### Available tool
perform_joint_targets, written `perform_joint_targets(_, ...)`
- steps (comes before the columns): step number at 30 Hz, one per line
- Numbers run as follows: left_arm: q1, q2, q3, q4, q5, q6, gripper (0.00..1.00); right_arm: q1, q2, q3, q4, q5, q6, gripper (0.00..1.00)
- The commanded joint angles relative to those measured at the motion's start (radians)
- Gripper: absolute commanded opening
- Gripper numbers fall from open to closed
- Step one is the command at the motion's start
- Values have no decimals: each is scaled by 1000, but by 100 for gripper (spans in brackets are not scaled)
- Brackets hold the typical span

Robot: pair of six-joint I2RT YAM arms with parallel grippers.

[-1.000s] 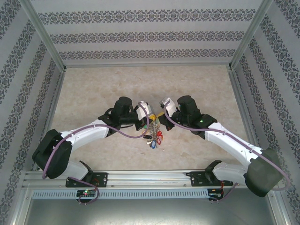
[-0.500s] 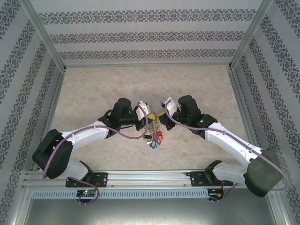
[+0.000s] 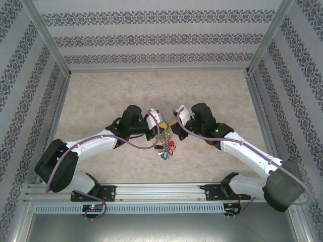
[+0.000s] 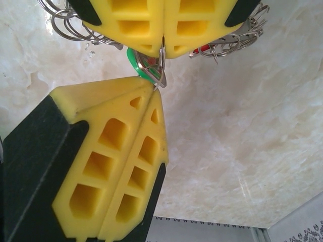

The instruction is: Put the keys on the keyring

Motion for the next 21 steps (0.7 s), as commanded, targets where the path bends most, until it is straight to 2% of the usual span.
perform_joint_targets(1,0,-21,23,-40,-24,20,6,15,-26,4,40,-5,-18,0)
perform_joint_targets(21,-1,-13,64,-131,-16,80,22,29,-19,22,14,1,-30,0)
